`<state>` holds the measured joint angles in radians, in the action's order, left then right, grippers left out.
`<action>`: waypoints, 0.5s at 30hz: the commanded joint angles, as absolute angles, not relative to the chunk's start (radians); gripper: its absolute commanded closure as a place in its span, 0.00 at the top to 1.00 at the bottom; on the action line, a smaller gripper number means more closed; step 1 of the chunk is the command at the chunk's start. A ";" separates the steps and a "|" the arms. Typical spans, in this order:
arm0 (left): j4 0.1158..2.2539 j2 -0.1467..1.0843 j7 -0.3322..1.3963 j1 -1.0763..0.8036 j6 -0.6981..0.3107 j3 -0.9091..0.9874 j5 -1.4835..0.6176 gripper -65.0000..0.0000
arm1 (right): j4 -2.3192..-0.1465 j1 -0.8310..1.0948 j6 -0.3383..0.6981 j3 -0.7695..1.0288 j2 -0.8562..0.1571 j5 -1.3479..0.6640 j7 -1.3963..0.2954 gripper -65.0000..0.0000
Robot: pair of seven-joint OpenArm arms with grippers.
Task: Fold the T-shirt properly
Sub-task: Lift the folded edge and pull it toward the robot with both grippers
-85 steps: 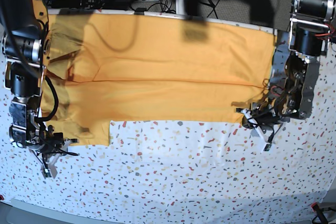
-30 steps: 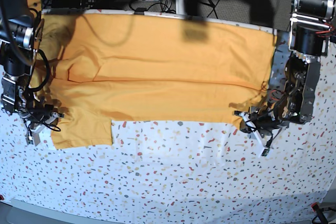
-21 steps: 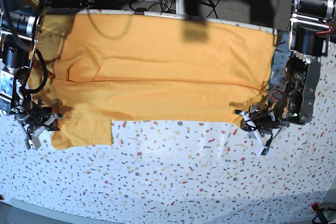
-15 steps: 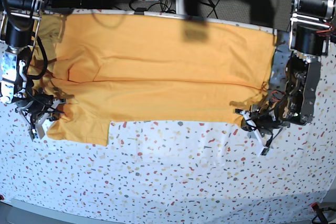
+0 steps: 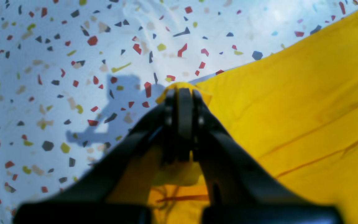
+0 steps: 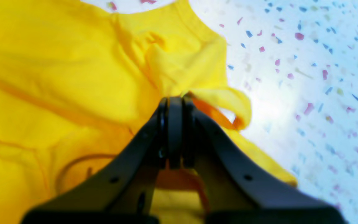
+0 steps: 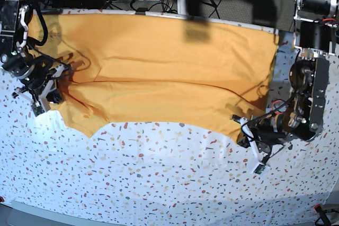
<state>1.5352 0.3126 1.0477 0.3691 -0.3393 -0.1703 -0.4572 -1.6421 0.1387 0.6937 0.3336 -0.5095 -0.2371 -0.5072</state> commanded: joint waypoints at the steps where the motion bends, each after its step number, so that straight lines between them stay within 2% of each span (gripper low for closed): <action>1: 1.560 0.319 1.032 0.379 -0.324 -0.165 -0.451 0.00 | -1.699 0.155 0.698 0.364 -0.529 -0.251 -0.496 0.00; 9: 1.635 0.319 1.036 0.279 -0.322 -0.165 -0.445 0.00 | -2.014 0.408 0.698 0.533 -0.529 -0.251 -0.507 0.00; 15: 1.714 0.325 1.050 0.216 -0.322 -0.165 -0.389 0.00 | -2.131 0.522 0.698 0.601 -0.529 -0.251 -0.524 0.00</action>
<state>1.6943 0.3164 1.0630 0.1947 -0.3214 -0.1703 -0.3840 -2.1159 0.5236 0.7017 0.5911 -0.5102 -0.2424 -0.5400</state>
